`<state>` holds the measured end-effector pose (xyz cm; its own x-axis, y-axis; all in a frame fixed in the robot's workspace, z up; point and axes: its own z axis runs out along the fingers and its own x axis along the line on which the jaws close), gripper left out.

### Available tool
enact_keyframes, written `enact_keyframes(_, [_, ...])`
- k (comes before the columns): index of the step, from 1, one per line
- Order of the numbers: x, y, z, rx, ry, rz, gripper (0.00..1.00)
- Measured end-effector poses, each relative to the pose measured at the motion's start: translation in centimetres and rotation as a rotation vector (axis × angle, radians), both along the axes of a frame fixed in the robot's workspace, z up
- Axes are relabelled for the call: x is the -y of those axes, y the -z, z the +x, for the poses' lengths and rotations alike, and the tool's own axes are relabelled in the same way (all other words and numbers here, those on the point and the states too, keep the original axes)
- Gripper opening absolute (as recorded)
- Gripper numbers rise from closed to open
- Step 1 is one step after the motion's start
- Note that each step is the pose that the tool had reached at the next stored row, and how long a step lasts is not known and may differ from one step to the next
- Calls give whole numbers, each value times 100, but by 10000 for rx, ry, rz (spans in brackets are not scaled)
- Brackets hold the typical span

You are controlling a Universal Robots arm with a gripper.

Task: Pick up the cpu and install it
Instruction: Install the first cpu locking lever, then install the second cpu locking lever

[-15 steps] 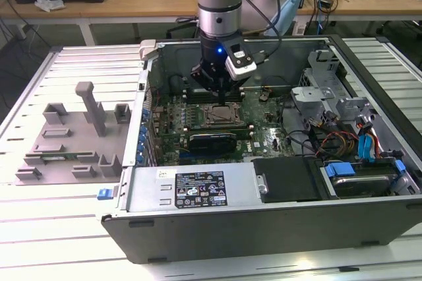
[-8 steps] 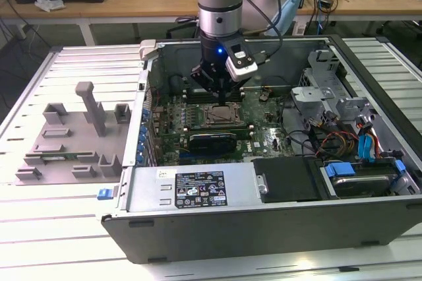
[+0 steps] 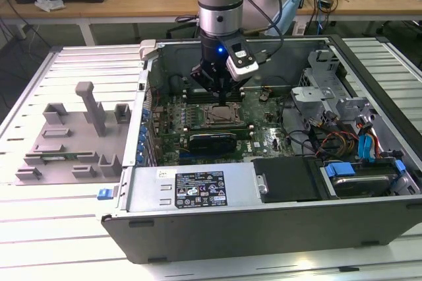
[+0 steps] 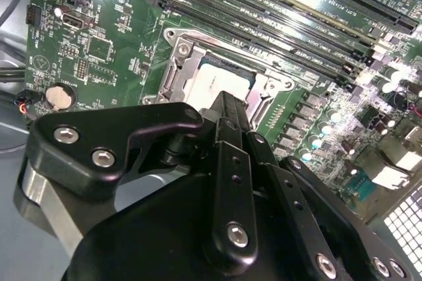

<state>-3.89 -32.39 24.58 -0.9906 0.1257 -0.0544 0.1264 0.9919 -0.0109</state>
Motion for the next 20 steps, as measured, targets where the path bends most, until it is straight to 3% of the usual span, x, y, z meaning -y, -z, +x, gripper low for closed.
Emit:
enact_keyframes(15, [1,-12,0,-1,0,-2,11])
enact_keyframes(20, [32,-13,-2,-2,0,-2,11])
